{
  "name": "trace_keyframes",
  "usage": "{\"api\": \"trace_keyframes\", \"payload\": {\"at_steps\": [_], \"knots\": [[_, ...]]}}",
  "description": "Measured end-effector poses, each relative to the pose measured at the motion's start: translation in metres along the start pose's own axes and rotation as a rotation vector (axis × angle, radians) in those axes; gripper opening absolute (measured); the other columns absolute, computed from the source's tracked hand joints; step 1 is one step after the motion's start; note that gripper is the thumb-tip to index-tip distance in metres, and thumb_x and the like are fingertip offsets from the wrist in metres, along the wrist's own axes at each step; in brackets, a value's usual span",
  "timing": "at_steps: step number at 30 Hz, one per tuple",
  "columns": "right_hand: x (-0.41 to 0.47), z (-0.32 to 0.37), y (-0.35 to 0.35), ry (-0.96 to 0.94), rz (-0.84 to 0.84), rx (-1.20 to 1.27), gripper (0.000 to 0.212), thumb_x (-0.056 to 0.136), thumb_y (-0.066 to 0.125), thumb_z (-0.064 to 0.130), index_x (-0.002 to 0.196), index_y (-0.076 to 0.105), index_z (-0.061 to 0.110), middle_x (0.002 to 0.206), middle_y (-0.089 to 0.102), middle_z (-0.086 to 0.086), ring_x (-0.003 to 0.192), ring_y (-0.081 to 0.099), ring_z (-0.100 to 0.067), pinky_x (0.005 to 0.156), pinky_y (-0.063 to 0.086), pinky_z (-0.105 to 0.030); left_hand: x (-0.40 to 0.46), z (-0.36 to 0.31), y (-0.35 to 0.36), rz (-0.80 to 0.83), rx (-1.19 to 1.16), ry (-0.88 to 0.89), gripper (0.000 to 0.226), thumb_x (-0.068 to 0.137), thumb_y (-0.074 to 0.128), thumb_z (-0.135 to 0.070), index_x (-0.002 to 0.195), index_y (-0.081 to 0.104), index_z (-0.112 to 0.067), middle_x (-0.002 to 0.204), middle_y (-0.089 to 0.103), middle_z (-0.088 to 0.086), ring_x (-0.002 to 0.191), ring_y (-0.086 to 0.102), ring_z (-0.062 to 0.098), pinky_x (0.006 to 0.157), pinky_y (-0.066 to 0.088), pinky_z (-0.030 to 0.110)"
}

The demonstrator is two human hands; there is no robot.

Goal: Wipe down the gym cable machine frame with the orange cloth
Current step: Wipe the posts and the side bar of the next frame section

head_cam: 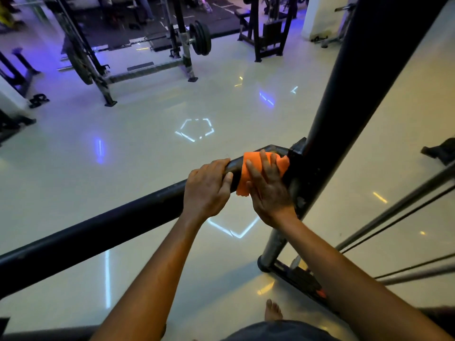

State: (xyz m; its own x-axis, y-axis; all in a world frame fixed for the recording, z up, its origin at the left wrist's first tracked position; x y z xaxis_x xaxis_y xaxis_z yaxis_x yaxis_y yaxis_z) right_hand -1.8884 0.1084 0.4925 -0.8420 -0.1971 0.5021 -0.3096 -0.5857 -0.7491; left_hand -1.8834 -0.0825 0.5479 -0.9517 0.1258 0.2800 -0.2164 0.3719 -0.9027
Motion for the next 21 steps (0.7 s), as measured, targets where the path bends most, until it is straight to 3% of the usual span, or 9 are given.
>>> {"api": "trace_keyframes", "payload": {"at_steps": [2, 6, 9, 12, 16, 21], "knots": [[0.016, 0.01, 0.006, -0.006, 0.005, 0.005, 0.06, 0.114, 0.05, 0.034, 0.171, 0.031, 0.035, 0.183, 0.004, -0.004, 0.169, -0.007, -0.034, 0.129, 0.02, -0.068, 0.0, 0.0, -0.001, 0.003, -0.003, 0.001, 0.041, 0.111, 0.043, -0.043, 0.149, 0.05, -0.03, 0.141, 0.064, -0.005, 0.121, 0.06, 0.02, 0.104, 0.042, 0.043], [0.03, 0.013, 0.006, -0.042, -0.078, -0.057, 0.054, 0.113, 0.052, 0.032, 0.166, 0.044, 0.031, 0.179, 0.025, -0.008, 0.167, 0.012, -0.038, 0.126, 0.018, -0.072, 0.001, 0.0, -0.001, -0.014, -0.002, 0.009, 0.04, 0.111, 0.043, -0.043, 0.149, 0.05, -0.031, 0.14, 0.064, -0.006, 0.121, 0.059, 0.019, 0.102, 0.041, 0.041], [0.018, 0.008, -0.005, -0.08, -0.164, -0.014, 0.048, 0.115, 0.056, 0.019, 0.163, 0.051, 0.019, 0.174, 0.038, -0.009, 0.166, 0.024, -0.033, 0.129, 0.028, -0.062, 0.0, 0.0, 0.002, -0.023, 0.012, 0.023, 0.042, 0.11, 0.044, -0.044, 0.15, 0.049, -0.03, 0.143, 0.063, -0.007, 0.124, 0.058, 0.02, 0.104, 0.041, 0.042], [0.009, 0.011, -0.018, -0.027, -0.16, 0.001, 0.048, 0.115, 0.056, 0.019, 0.163, 0.05, 0.02, 0.173, 0.041, -0.004, 0.165, 0.027, -0.022, 0.13, 0.036, -0.045, -0.003, -0.001, 0.001, -0.013, 0.038, 0.088, 0.047, 0.111, 0.043, -0.048, 0.154, 0.045, -0.031, 0.151, 0.057, -0.008, 0.13, 0.056, 0.02, 0.106, 0.041, 0.043], [-0.004, 0.026, -0.035, 0.069, -0.132, 0.012, 0.047, 0.114, 0.057, 0.026, 0.16, 0.054, 0.021, 0.169, 0.048, -0.001, 0.162, 0.033, -0.014, 0.126, 0.042, -0.043, -0.009, -0.001, -0.004, 0.037, 0.011, 0.244, 0.053, 0.111, 0.042, -0.054, 0.162, 0.038, -0.038, 0.165, 0.043, -0.011, 0.145, 0.045, 0.017, 0.114, 0.037, 0.042], [-0.024, 0.055, -0.082, 0.11, -0.222, -0.045, 0.045, 0.113, 0.061, 0.026, 0.157, 0.058, 0.017, 0.168, 0.049, -0.002, 0.163, 0.032, -0.015, 0.129, 0.027, -0.023, -0.006, -0.01, -0.015, 0.122, -0.228, 0.341, 0.05, 0.112, 0.044, -0.05, 0.16, 0.038, -0.041, 0.161, 0.045, -0.011, 0.143, 0.045, 0.014, 0.118, 0.031, 0.044]]}}
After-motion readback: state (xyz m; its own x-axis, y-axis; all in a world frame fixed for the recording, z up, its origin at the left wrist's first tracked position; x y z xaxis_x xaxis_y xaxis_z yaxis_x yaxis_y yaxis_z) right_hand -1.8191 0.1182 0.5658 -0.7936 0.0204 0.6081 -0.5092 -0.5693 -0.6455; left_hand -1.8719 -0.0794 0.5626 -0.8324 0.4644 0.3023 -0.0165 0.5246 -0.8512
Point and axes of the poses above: each hand's wrist, its own x-axis towards the middle knuckle, its own y-axis out of the palm, z = x × y, the point moved 5 cm from there along x, towards the middle knuckle
